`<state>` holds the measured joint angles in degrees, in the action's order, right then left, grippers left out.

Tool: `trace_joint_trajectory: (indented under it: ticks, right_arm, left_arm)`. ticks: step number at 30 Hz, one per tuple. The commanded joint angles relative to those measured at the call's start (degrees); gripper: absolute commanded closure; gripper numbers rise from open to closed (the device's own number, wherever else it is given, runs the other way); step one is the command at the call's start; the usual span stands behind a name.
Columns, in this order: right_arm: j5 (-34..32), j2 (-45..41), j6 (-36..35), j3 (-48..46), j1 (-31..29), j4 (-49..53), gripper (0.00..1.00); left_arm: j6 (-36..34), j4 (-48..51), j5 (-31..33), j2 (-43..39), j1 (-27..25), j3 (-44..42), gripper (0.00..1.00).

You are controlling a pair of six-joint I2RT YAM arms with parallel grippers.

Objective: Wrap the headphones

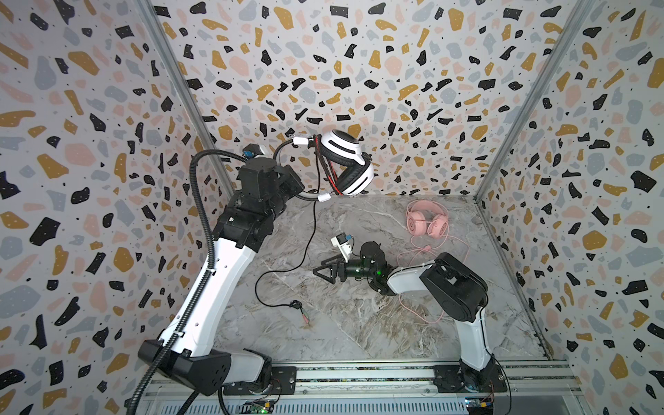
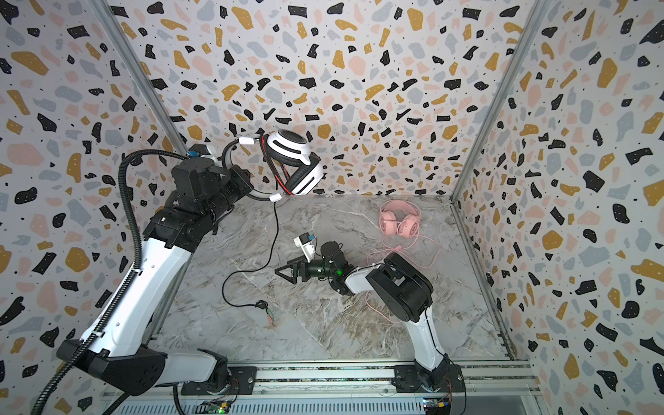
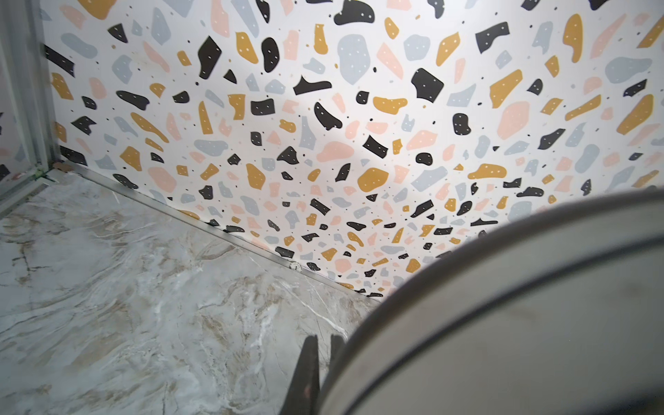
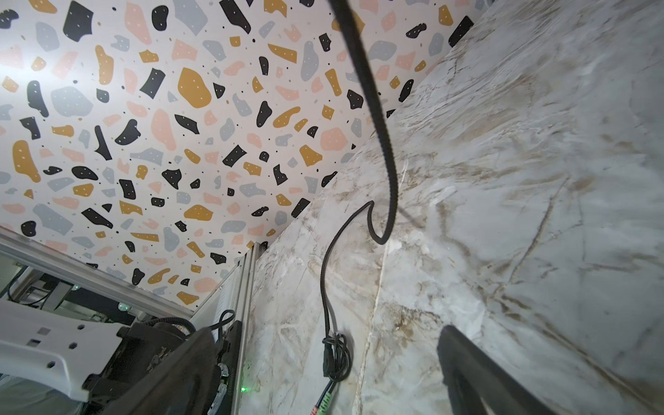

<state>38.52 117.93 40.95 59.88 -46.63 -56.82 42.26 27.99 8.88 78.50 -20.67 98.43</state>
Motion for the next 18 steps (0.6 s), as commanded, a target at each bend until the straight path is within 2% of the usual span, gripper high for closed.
trace_joint_trajectory:
  ticks: [1,5,12,18]
  right_arm:
    - [-1.87,-0.57,1.74,-1.29,-0.3,-5.43,0.02]
    - [-3.62,0.07,2.27,-1.08,-1.21,-6.7,0.02]
    - [-7.58,2.57,8.4,-3.6,-1.88,-22.93,0.02]
    - [-12.73,1.63,5.57,-7.4,-2.76,-27.1,0.04]
  left_arm:
    - [4.15,-3.67,-1.62,-0.45,-2.46,4.93,1.0]
    - [6.34,-4.01,-2.64,0.04,-5.43,6.57,1.0]
    - [9.79,-5.49,-2.44,1.02,-11.87,7.2,1.0]
    - [10.78,-5.97,-1.06,1.9,-17.0,8.07,1.0]
